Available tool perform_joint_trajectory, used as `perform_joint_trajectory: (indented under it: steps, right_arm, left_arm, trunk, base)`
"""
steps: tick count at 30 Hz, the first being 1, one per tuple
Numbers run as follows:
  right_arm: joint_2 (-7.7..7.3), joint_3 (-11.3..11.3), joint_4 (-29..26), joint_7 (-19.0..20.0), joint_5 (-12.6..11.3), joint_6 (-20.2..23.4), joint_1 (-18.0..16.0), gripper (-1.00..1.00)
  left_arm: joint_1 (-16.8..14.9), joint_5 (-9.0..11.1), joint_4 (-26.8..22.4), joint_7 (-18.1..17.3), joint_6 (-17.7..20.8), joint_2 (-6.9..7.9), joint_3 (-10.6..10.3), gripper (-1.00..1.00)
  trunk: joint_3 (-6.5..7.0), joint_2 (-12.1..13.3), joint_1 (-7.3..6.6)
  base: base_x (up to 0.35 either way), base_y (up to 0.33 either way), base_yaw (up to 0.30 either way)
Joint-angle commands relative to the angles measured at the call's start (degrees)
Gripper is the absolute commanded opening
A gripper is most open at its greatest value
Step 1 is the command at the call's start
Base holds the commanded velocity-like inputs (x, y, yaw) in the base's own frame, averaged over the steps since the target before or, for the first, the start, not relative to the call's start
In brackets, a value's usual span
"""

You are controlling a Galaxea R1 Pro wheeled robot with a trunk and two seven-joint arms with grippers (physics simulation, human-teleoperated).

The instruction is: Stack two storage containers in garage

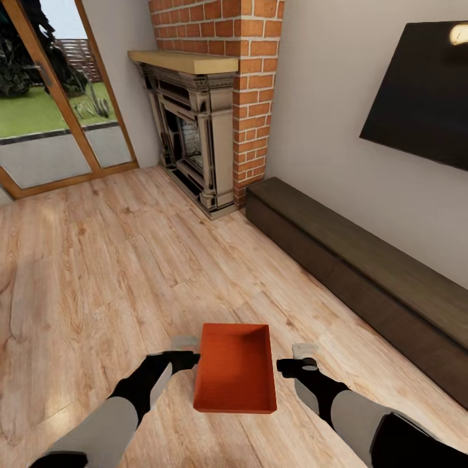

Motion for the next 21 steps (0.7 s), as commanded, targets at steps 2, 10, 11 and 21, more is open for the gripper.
perform_joint_trajectory:
  steps: [2,10,11,21]
  right_arm:
    - [1.37,0.45,0.38,-0.36,-0.51,-1.23,-0.09,1.0]
    - [3.43,0.53,0.74,-0.4,-0.61,-4.0,-0.13,1.0]
    - [4.28,0.49,0.73,-0.4,-0.56,-4.24,-0.13,1.0]
    - [4.65,0.36,0.69,-0.4,-0.37,-6.08,-0.13,1.0]
  left_arm:
    - [-0.35,-2.82,0.98,2.6,-0.49,-2.22,0.03,1.0]
    - [-0.56,-4.56,2.44,6.2,-1.38,-4.49,0.17,1.0]
    - [-0.59,-4.57,2.48,6.33,-1.41,-4.53,0.16,1.0]
    - [-0.66,-4.51,2.51,6.7,-1.41,-4.27,0.11,1.0]
  trunk:
    - [-0.07,-0.07,0.02]
    - [-0.07,-0.07,0.02]
    - [-0.07,-0.07,0.02]
    - [-0.07,-0.07,0.02]
  base:
    - [0.0,0.0,0.0]
    - [0.0,0.0,0.0]
    - [0.0,0.0,0.0]
    - [0.0,0.0,0.0]
